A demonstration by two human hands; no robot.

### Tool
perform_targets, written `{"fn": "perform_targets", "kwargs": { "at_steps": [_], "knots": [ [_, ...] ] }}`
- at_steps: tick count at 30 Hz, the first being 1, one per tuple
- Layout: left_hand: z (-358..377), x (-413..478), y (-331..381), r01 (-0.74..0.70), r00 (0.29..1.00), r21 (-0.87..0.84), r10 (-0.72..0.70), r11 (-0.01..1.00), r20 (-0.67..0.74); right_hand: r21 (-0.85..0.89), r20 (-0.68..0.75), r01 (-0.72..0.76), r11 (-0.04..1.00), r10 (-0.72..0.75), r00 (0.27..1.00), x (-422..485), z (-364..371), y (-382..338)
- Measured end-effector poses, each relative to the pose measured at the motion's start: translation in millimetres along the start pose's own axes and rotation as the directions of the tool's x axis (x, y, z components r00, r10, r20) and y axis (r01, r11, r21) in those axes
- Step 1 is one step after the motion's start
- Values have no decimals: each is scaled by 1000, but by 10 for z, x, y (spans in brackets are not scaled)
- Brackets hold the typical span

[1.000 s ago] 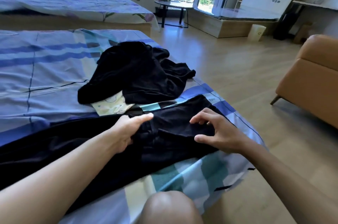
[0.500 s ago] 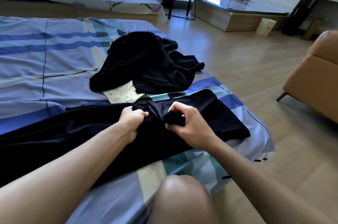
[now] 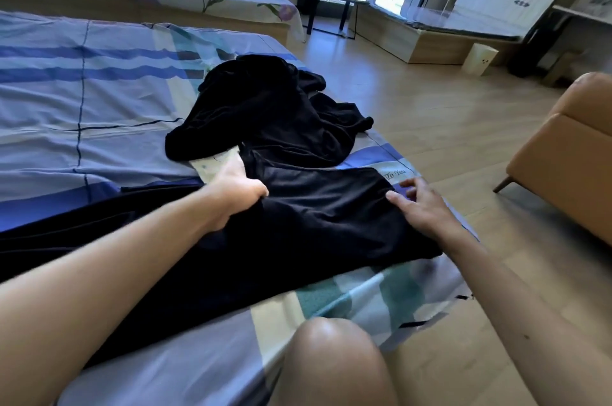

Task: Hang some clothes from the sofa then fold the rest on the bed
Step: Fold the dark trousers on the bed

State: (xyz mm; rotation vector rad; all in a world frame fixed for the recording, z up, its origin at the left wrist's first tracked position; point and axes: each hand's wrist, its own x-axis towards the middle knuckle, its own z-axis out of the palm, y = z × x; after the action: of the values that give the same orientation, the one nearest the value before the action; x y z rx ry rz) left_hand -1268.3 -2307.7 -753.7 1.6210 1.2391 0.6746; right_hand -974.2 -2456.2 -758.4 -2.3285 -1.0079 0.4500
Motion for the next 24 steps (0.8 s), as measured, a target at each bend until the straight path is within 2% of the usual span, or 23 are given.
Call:
{"fn": "perform_targets", "kwargs": {
  "at_steps": [3, 6, 9, 11, 12, 14, 15, 16, 17, 18, 19, 21, 22, 24],
  "knots": [
    [-379, 54, -128, 27, 999, 122, -23, 992, -31, 179, 175, -128, 975, 97, 980, -18, 67, 53],
    [-598, -99, -374, 105, 988, 59, -111, 993, 105, 282, 277, -176, 943, 95, 956, -61, 145, -15],
    [-630, -277, -557, 115, 987, 111, -126, 987, 102, 299, 363, -177, 938, 60, 930, -81, 117, -120],
    [-622, -334, -597, 110, 992, 133, -117, 985, 46, 224, 337, -170, 960, 88, 937, -40, 104, -101],
    [-618, -343, -614, 114, 992, 156, -119, 981, 26, 132, 285, -159, 978, 117, 952, -25, 107, -95],
    [-596, -474, -546, 125, 992, 349, -124, 929, -26, -196, 149, -116, 974, 147, 978, -5, 130, -162],
    [-585, -564, -531, 96, 995, 514, -71, 853, -68, -350, 92, -82, 933, 121, 988, -38, 170, -259],
    [-566, -655, -532, 34, 993, 672, 54, 740, -109, -418, 56, -33, 908, 62, 997, -108, 223, -401],
    [-585, -745, -557, -59, 976, 777, 199, 627, -87, -406, 46, 49, 912, -33, 998, -185, 333, -599],
    [-563, -790, -580, -184, 953, 825, 301, 535, 18, -366, 43, 145, 919, -139, 989, -285, 403, -787],
    [-605, -836, -621, -290, 940, 834, 302, 470, 156, -299, 65, 250, 921, -241, 968, -404, 523, -1023],
    [-747, -915, -732, -376, 924, 789, 126, 487, 362, -172, 175, 422, 890, -394, 902, -697, 825, -1488],
    [-846, -945, -781, -379, 910, 777, 49, 504, 412, -123, 254, 489, 863, -450, 857, -858, 992, -1709],
    [-1190, -1059, -860, -370, 907, 794, 2, 482, 422, -51, 416, 608, 792, -537, 734, -1207, 1391, -2105]
  ]
}}
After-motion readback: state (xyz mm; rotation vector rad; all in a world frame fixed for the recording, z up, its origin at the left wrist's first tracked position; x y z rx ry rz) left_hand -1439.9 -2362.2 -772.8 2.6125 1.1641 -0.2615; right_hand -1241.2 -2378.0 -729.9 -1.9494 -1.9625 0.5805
